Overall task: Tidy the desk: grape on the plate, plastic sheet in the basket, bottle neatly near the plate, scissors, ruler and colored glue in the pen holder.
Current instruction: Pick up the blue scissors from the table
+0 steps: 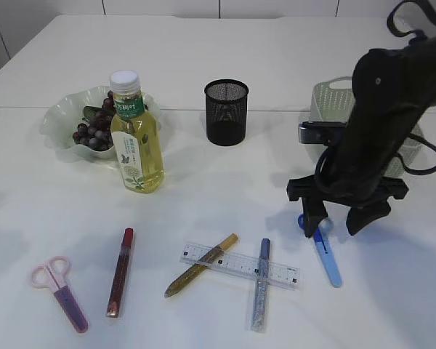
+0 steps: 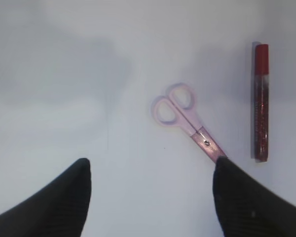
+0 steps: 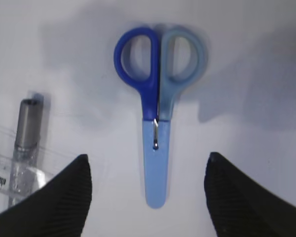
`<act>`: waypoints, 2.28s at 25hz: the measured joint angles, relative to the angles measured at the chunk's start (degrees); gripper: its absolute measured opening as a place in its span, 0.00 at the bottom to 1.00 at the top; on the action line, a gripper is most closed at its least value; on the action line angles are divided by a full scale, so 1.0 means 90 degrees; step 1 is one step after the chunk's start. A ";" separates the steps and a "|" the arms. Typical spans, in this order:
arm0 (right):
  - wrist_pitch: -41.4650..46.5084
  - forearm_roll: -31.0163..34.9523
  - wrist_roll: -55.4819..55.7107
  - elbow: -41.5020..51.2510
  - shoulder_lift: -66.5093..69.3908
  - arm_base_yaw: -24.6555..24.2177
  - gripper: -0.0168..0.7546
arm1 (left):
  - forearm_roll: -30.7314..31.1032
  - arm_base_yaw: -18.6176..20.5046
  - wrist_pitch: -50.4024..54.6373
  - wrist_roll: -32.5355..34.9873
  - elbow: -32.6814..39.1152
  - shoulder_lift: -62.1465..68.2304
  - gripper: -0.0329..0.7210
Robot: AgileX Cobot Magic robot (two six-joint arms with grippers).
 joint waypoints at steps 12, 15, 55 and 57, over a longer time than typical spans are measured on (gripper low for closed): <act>0.0000 -0.0375 0.0030 -0.0378 0.0766 0.0000 0.74 | 0.0000 0.0000 0.0137 0.0013 -0.0015 0.0000 0.79; -0.0030 -0.0375 0.0030 -0.0378 0.0849 0.0000 0.74 | 0.0000 0.0000 0.0137 0.0013 -0.0015 0.0000 0.79; 0.0146 0.0277 -0.0846 -0.1027 0.0746 0.0000 0.26 | -0.0023 0.0000 0.0140 0.0013 -0.0015 0.0000 0.79; 0.0294 0.0442 -0.0973 -0.1433 0.0718 0.0000 0.26 | -0.0023 0.0000 0.0140 0.0013 -0.0015 0.0000 0.79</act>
